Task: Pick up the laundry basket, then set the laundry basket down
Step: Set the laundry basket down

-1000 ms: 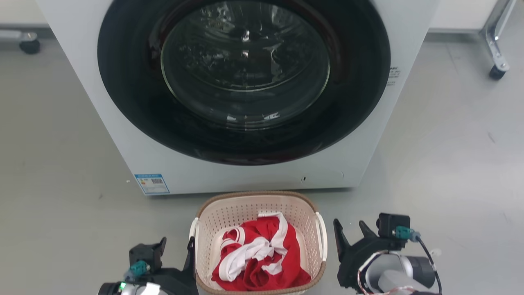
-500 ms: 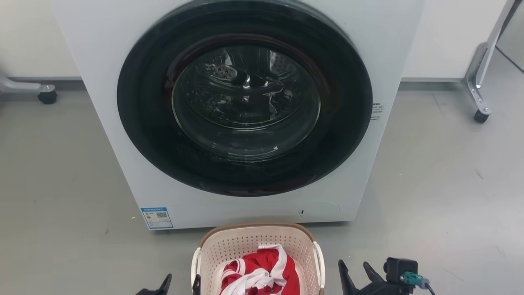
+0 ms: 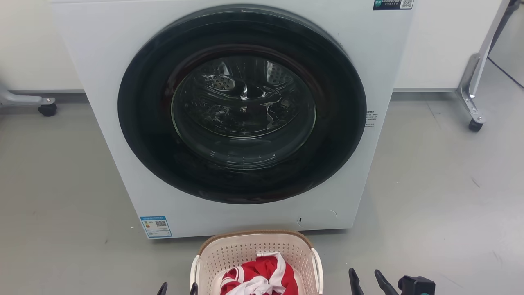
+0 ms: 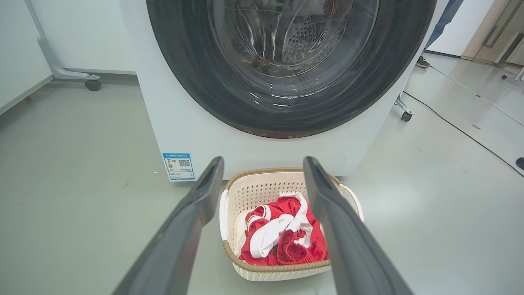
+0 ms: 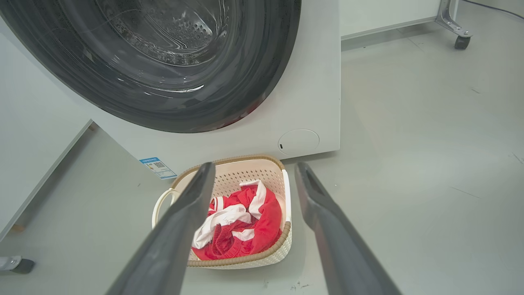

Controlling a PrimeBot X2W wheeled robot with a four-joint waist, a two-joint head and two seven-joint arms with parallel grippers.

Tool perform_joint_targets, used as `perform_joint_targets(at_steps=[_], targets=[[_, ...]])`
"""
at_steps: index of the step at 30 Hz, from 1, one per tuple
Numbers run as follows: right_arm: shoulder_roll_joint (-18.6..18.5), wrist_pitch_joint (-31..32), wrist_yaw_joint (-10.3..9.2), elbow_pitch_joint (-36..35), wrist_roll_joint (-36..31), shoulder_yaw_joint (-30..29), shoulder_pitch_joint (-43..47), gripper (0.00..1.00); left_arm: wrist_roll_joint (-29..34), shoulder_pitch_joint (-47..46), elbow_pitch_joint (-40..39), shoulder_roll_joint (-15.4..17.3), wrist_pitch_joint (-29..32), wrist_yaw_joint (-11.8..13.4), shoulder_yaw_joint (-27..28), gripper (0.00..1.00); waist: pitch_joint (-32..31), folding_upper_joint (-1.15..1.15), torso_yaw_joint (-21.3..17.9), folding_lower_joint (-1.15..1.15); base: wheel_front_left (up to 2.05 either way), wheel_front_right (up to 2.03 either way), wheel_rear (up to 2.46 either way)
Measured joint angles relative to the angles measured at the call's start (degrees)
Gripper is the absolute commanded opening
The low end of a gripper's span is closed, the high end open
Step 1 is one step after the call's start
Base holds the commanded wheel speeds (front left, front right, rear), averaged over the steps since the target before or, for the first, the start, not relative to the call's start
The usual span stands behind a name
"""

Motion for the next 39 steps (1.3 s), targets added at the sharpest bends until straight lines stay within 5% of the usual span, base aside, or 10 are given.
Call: perform_joint_targets(at_steps=[20, 39], targets=[[1.19, 0.00, 0.00, -19.83, -16.86, -11.94, 14.10, 1.00, 6.93, 8.11, -9.02, -2.01, 0.00, 0.05, 7.98, 1.00, -0.29, 0.00, -0.22, 0.00, 0.00, 0.00, 0.00], [3.37, -0.01, 0.00, -29.88, -24.57, -17.23, 21.41, 1.00, 11.12, 10.26, -12.41, -3.67, 0.00, 0.05, 10.43, 1.00, 0.96, 0.00, -0.39, 0.01, 0.00, 0.00, 0.00]])
